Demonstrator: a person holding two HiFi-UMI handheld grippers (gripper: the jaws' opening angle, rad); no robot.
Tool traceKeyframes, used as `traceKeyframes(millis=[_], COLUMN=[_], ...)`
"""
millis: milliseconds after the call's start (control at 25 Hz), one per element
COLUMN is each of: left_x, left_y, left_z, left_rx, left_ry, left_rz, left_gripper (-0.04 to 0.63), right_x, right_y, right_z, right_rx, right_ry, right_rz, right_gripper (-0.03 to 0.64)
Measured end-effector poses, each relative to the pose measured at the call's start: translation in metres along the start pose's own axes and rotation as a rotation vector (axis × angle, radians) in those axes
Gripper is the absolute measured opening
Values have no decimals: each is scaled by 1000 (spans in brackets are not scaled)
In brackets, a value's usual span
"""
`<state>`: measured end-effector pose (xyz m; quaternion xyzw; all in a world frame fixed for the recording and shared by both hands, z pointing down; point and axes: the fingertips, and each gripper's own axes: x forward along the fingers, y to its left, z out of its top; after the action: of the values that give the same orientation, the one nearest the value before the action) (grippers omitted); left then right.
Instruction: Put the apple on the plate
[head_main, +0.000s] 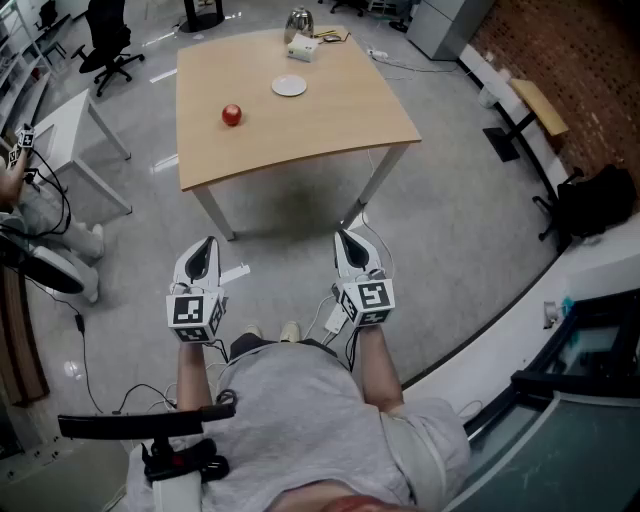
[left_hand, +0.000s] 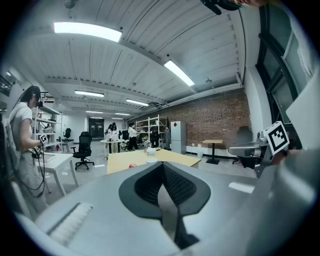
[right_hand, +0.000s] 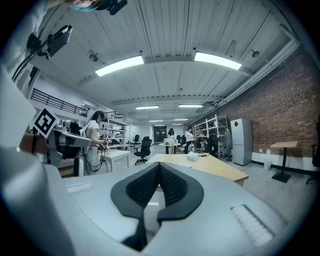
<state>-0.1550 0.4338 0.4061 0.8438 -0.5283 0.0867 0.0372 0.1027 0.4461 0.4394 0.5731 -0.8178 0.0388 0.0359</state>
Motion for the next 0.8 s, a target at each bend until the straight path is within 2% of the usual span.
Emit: traceKeyframes(millis=[280, 520, 800], left_x=[7, 18, 30], left_y=[-5, -11, -14], left_z=[6, 3, -4], left_rx=[7, 19, 26], left_ry=[-16, -18, 3], left_rz=[-8, -7, -11], left_gripper=[20, 20, 20], right_x=[3, 5, 12], right_y=[-10, -17, -17], right_z=[3, -4, -14], right_rx=[44, 40, 58], right_ry=[-26, -17, -8], right_rz=[-8, 6, 34], right_gripper=[5, 6, 5])
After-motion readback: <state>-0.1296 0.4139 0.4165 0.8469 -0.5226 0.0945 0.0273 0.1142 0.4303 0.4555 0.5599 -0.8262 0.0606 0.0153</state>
